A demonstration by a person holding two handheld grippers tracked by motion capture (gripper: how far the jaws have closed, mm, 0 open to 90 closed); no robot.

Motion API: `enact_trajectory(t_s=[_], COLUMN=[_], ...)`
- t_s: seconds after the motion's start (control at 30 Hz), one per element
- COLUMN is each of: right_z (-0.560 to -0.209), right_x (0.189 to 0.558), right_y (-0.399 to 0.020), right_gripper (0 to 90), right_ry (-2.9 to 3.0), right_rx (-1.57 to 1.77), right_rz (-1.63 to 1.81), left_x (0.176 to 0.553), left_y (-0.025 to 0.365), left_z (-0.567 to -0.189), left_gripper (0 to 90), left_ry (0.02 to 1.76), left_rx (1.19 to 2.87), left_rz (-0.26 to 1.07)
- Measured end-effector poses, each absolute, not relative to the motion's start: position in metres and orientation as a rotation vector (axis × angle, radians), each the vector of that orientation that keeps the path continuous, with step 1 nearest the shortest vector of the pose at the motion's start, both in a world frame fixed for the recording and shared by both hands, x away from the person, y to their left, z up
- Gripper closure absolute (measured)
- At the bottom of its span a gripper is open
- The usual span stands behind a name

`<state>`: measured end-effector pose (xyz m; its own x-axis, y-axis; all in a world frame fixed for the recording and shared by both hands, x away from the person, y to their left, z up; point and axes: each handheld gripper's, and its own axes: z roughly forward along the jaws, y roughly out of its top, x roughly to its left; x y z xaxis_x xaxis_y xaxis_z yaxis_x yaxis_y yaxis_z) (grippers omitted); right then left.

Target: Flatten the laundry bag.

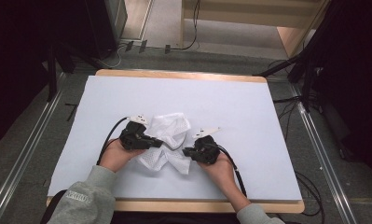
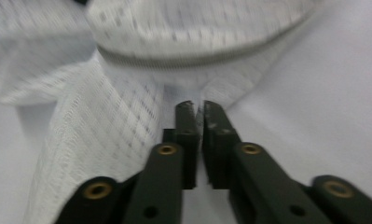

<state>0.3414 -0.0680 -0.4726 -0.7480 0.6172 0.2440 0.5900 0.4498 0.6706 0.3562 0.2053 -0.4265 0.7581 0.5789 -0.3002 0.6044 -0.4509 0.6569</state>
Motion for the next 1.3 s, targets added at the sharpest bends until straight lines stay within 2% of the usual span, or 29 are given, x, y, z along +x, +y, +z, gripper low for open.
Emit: enact_trajectory(t_s=[0.27,0.5,0.87,1.03,1.13,1.3], right_z=[-0.455,-0.437,-0.424,-0.421,-0.422,-0.425], right_x=[0.349,0.366,0.38,0.377,0.378,0.386], right_y=[-0.087,-0.127,-0.163,-0.169,-0.179,-0.197], right_gripper=[90.0,90.0,90.0,90.0,90.0,90.0], right_ry=[2.565,2.458,2.386,2.395,2.384,2.356], right_rx=[1.107,1.193,1.265,1.225,1.248,1.302], right_rz=[1.193,1.209,1.232,1.206,1.181,1.17], left_x=[0.354,0.351,0.341,0.336,0.334,0.333], left_y=[0.236,0.264,0.276,0.274,0.276,0.28], left_z=[-0.411,-0.404,-0.408,-0.412,-0.412,-0.411], left_gripper=[84.8,84.9,84.0,78.3,69.3,60.2], left_ry=[0.941,1.015,1.075,1.099,1.115,1.116], left_rx=[2.039,1.952,1.94,1.972,1.977,1.972], left_rz=[0.023,0.078,0.085,0.075,0.072,0.083])
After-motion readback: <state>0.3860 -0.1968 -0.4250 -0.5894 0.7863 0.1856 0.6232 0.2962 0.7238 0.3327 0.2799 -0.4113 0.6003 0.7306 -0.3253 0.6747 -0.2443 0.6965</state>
